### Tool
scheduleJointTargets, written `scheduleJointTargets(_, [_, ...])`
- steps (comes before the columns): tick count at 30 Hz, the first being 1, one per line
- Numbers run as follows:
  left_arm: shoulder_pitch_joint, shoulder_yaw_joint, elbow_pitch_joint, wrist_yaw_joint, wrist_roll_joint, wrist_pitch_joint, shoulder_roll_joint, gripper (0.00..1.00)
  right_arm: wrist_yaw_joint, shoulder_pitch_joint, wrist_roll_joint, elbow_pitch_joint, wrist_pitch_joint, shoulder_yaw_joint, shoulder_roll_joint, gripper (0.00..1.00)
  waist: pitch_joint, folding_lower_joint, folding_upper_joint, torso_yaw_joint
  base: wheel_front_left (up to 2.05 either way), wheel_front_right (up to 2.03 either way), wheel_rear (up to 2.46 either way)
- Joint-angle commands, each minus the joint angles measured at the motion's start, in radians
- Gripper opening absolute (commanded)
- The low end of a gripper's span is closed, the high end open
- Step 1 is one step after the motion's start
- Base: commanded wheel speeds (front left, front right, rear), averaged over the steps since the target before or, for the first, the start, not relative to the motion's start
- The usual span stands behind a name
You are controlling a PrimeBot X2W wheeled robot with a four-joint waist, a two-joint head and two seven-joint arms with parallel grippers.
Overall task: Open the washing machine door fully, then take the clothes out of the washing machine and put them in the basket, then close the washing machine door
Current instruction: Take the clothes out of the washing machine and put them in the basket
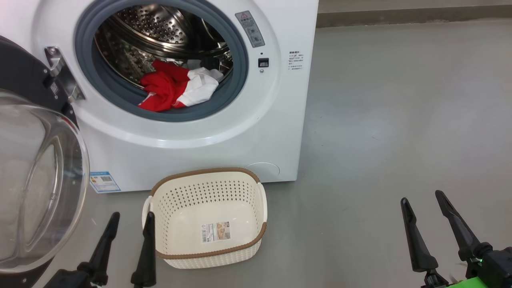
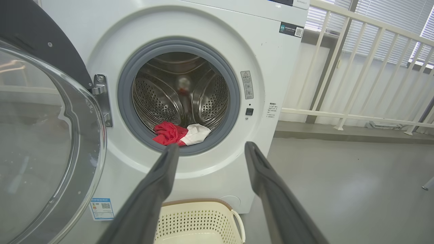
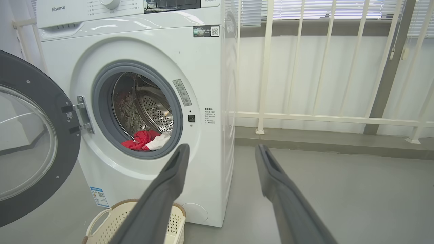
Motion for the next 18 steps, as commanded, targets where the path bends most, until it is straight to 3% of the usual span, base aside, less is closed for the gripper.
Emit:
scheduleJointTargets(1, [-0.015, 0.032, -0.027, 0.012, 0.009, 0.001, 0.02, 1.0, 0.005, -0.018, 0.007, -0.03, -0.002, 0.015, -0.015, 1.0, 0.001, 0.0, -0.0001, 0.002, 0.0, 0.0, 0.0])
scheduleJointTargets(9, [-0.028, 0.014, -0.034, 0.014, 0.02, 0.013, 0.026, 1.0, 0.005, -0.019, 0.011, -0.027, -0.002, 0.017, -0.015, 1.0, 0.005, 0.0, -0.0001, 0.005, 0.55, -0.55, 0.0])
scheduleJointTargets(18, [-0.034, 0.012, -0.039, 0.025, 0.025, 0.012, 0.028, 1.0, 0.005, -0.023, 0.015, -0.024, -0.001, 0.021, -0.015, 1.0, 0.014, 0.0, -0.0001, 0.009, 1.64, -1.64, 0.0])
